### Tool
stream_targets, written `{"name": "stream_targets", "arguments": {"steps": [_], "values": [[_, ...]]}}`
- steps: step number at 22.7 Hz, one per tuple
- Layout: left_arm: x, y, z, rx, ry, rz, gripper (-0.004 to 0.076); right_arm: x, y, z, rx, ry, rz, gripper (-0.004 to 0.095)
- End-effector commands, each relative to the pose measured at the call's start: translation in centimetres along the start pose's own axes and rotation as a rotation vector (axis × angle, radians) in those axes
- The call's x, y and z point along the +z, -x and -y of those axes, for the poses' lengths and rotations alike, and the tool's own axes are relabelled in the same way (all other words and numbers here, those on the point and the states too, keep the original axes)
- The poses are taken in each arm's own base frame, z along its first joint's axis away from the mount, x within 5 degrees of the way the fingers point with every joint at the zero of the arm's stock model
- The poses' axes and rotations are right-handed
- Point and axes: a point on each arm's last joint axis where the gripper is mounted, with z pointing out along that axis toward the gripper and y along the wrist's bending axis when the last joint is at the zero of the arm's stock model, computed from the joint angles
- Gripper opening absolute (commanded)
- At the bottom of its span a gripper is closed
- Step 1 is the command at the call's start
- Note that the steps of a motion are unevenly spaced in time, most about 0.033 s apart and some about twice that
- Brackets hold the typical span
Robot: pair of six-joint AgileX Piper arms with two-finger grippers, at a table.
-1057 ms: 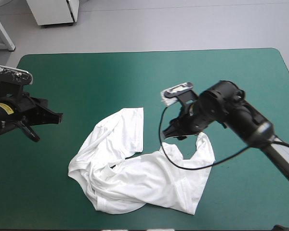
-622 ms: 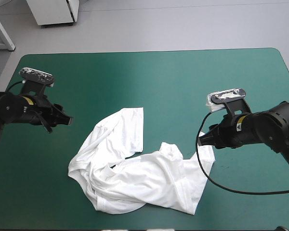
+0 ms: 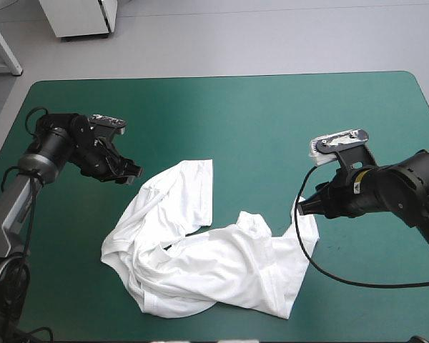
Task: Fold the cloth
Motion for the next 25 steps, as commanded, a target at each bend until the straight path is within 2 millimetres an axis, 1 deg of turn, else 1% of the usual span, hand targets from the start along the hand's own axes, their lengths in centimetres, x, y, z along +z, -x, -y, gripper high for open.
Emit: {"name": "stream_targets", "arguments": {"steps": [1,2,4,7,9,13,14,15,16,17,18,19,21,25], "values": [[0.0,1.1,1.3,0.048,0.0,0.052,0.0454,-1.1,0.1,0.4,-0.005,-0.021,0.043,0.0391],[0.9,1.5,1.8,0.071,0.002,0.051,0.0454,-1.1,0.1,0.4,-0.005,-0.021,0.041,0.0391],[2.2,2.2,2.3,0.087,0.008,0.07,0.0454,-0.9,0.2,0.4,-0.005,-0.022,0.034,0.0391],[4.4,2.5,1.8,0.079,0.021,0.023,0.0454,-0.9,0.2,0.4,0.014,-0.021,0.034,0.0391],[5.4,2.6,1.9,0.082,0.014,0.004,0.0428,-0.9,0.2,0.4,0.014,-0.023,0.035,0.0391],[8.0,2.8,3.1,0.128,-0.003,-0.047,0.0365,-0.9,0.3,0.7,0.015,-0.056,0.04,0.0391],[8.7,2.8,3.4,0.134,-0.008,-0.067,0.0335,-0.9,0.3,0.7,0.018,-0.06,0.041,0.0391],[9.4,2.8,3.6,0.135,-0.013,-0.085,0.026,-0.8,0.4,0.8,0.025,-0.069,0.039,0.0391],[9.6,2.7,3.8,0.137,-0.017,-0.092,0.0209,-0.8,0.4,0.8,0.028,-0.069,0.039,0.0391],[9.8,2.7,3.9,0.138,-0.019,-0.105,0.0127,-0.5,0.4,0.8,0.035,-0.07,0.032,0.0391],[9.9,2.6,3.8,0.138,-0.019,-0.107,0.0038,-0.1,0.5,0.7,0.044,-0.068,0.018,0.0391],[9.9,2.6,3.8,0.14,-0.02,-0.11,-0.002,0.3,0.7,0.7,0.051,-0.068,0.004,0.0391],[9.9,2.6,3.8,0.146,-0.014,-0.116,-0.0022,1.8,0.6,0.6,0.047,-0.074,-0.045,0.0391],[9.9,2.4,3.8,0.147,-0.015,-0.13,-0.0022,5.4,0.1,0.2,0.05,-0.072,-0.179,0.0392]]}}
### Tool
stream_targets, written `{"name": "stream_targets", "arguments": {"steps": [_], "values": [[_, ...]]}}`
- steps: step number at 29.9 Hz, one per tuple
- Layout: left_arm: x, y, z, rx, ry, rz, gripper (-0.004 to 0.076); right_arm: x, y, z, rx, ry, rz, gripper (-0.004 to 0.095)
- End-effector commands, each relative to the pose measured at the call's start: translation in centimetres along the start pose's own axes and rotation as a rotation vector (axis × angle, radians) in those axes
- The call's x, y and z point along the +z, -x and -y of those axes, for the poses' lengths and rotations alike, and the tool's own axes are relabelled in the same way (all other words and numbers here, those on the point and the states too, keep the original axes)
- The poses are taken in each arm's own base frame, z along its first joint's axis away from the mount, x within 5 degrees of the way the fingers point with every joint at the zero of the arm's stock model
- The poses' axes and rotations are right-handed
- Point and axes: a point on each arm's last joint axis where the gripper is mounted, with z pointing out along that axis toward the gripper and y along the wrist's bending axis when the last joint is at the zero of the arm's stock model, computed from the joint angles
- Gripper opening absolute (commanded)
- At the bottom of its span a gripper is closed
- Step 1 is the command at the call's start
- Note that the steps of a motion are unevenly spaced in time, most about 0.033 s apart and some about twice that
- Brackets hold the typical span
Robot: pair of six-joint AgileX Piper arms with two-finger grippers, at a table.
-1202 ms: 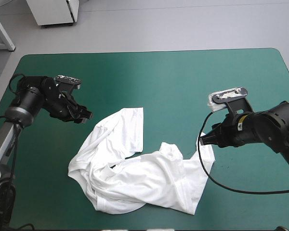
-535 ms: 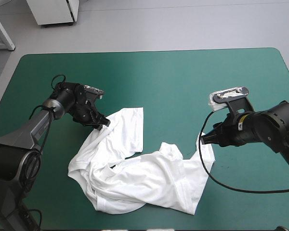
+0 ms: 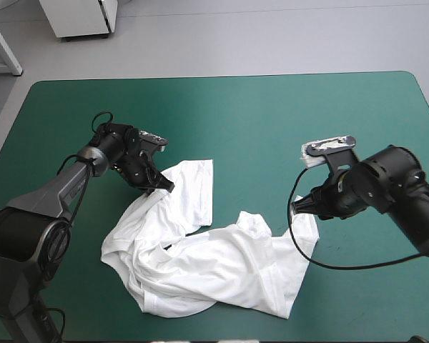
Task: Fold the cloth
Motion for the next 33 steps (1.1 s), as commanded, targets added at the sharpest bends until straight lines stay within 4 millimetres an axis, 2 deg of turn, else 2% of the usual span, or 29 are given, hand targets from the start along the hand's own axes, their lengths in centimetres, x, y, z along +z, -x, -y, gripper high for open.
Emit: {"name": "stream_targets", "arguments": {"steps": [1,3,7,16,33], "values": [[-0.2,0.2,0.0,0.004,0.013,0.023,-0.0022,2.1,0.1,-0.2,0.002,0.001,-0.072,0.0392],[-0.2,0.2,0.0,0.003,0.011,0.023,-0.0022,4.1,0.1,-0.5,0.001,0.006,-0.115,0.0392],[-0.2,0.2,0.1,0.002,0.009,0.024,-0.0022,6.5,0.9,-0.3,0.014,0.002,-0.121,0.0392],[-0.2,0.4,0.0,0.002,0.014,0.045,-0.0022,11.7,2.6,4.6,0.153,0.118,-0.189,0.0394],[-0.2,0.6,0.0,0.002,0.019,0.067,-0.0022,17.0,3.4,4.2,0.19,0.165,-0.228,0.0407]]}}
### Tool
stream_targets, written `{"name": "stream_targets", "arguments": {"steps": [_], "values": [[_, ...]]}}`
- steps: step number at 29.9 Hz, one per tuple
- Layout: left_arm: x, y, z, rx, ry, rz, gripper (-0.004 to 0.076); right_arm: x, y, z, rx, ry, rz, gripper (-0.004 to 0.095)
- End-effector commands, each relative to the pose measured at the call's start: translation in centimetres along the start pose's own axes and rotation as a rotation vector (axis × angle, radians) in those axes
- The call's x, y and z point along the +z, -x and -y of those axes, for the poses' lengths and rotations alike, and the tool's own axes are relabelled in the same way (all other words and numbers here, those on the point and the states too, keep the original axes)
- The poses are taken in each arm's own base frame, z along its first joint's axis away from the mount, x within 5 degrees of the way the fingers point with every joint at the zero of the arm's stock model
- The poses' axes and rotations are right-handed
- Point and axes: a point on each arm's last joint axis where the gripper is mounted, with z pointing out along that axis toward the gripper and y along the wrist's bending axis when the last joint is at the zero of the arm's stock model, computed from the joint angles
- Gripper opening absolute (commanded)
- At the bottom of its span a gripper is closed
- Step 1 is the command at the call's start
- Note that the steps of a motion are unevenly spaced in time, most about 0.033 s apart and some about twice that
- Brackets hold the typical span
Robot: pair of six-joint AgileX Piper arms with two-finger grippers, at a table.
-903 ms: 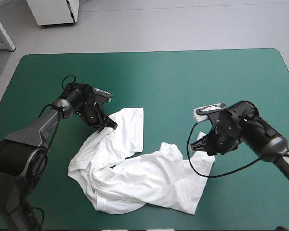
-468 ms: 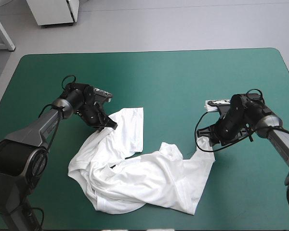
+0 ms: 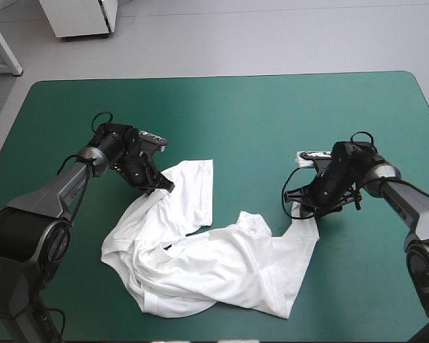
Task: Fold the cloth
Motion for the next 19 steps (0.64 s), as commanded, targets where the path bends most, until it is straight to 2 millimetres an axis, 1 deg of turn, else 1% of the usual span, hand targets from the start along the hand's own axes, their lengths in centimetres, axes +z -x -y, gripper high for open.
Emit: {"name": "stream_targets", "arguments": {"steps": [1,3,6,8,9,10,12,13,16,19], "values": [[-0.2,0.6,0.0,0.003,0.021,0.064,-0.0022,-0.9,0.4,-0.6,0.002,0.034,0.045,0.0406],[-0.2,0.6,-0.1,0.003,0.022,0.07,-0.0022,-0.5,0.4,-1.6,-0.03,0.036,0.037,0.0401],[-0.2,0.7,-0.1,0.003,0.024,0.078,-0.0022,0.3,0.1,-3.7,-0.079,0.047,0.031,0.0401],[-0.2,0.7,-0.1,0.003,0.024,0.078,-0.0022,1.0,-0.2,-4.9,-0.073,0.02,0.021,0.037],[-0.2,0.7,-0.1,0.003,0.024,0.078,-0.0022,1.3,-0.3,-5.2,-0.069,0.003,0.014,0.0326],[-0.2,0.7,-0.1,0.004,0.025,0.077,-0.0022,1.4,-0.4,-5.5,-0.079,-0.014,0.013,0.0251],[-0.2,0.7,-0.1,0.004,0.025,0.077,-0.0022,1.6,-0.6,-5.9,-0.119,-0.04,0.002,0.0022],[-0.2,0.7,-0.1,0.004,0.025,0.077,-0.0022,1.6,-0.7,-6.0,-0.123,-0.047,-0.002,-0.0012],[-0.2,0.7,-0.1,0.004,0.025,0.077,-0.0022,1.3,-0.8,-5.9,-0.127,-0.067,-0.008,-0.0017],[-0.6,0.7,-0.1,0.005,0.027,0.088,-0.0022,-0.3,-0.4,-5.8,-0.14,-0.106,0.037,-0.0017]]}}
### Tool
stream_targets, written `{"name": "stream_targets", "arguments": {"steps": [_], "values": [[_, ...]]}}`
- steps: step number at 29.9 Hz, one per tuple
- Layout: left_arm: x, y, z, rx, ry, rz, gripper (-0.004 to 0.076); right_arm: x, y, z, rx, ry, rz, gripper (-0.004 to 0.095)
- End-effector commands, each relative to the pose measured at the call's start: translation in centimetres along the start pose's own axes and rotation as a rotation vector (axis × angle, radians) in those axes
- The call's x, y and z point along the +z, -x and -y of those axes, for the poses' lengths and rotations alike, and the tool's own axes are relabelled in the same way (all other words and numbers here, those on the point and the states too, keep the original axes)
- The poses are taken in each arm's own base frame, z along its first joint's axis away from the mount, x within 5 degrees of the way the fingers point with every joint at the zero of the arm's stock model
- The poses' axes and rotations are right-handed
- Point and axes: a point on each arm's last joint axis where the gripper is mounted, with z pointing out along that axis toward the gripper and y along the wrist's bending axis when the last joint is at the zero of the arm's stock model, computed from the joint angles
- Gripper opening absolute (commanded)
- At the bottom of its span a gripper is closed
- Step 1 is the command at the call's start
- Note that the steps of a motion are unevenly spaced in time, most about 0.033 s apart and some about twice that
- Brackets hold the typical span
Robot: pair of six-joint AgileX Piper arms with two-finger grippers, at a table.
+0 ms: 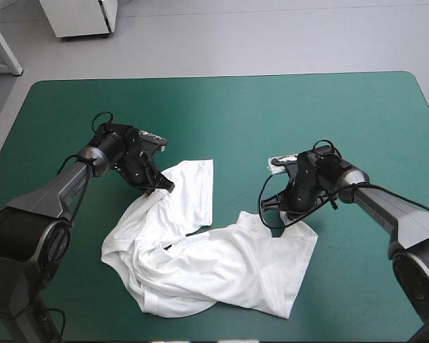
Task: Fold the cloth
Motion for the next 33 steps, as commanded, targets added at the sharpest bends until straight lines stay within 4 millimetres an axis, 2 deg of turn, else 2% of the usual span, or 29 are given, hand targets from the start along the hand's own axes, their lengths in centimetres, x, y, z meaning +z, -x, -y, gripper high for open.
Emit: {"name": "stream_targets", "arguments": {"steps": [1,3,6,11,12,17,21,24,27,30,33], "values": [[-1.0,0.8,0.0,0.006,0.028,0.093,-0.0022,-2.4,0.2,0.0,-0.022,-0.041,0.045,-0.0017],[-2.4,1.0,-0.1,0.008,0.037,0.127,-0.0022,-4.6,0.6,0.2,-0.045,-0.071,0.094,-0.0017],[-5.8,1.6,0.0,0.034,0.053,0.202,-0.0022,-8.5,1.2,0.7,-0.077,-0.137,0.181,-0.0017],[-12.9,2.0,0.4,0.057,0.08,0.336,-0.0022,-15.4,1.6,1.2,-0.093,-0.215,0.331,-0.0017],[-14.3,2.0,0.5,0.06,0.087,0.363,-0.0022,-16.3,1.5,1.2,-0.093,-0.225,0.347,-0.0017],[-22.0,0.6,1.1,0.077,0.141,0.533,-0.0022,-23.6,0.5,1.8,-0.076,-0.282,0.529,-0.0017],[-29.2,-1.8,1.7,0.083,0.224,0.727,-0.0022,-29.6,-1.2,2.0,-0.063,-0.278,0.728,-0.0017],[-34.4,-4.4,2.4,0.085,0.28,0.896,-0.0022,-33.4,-2.9,2.2,-0.069,-0.272,0.851,-0.0017],[-38.8,-7.2,3.1,0.087,0.325,1.072,-0.0022,-36.7,-4.9,2.4,-0.07,-0.275,0.968,-0.0017],[-42.3,-10.1,3.9,0.092,0.362,1.223,-0.0022,-39.9,-7.2,2.9,-0.071,-0.296,1.083,-0.0017],[-44.9,-12.7,4.5,0.105,0.397,1.337,-0.0022,-42.7,-9.2,3.1,-0.087,-0.307,1.191,-0.0016]]}}
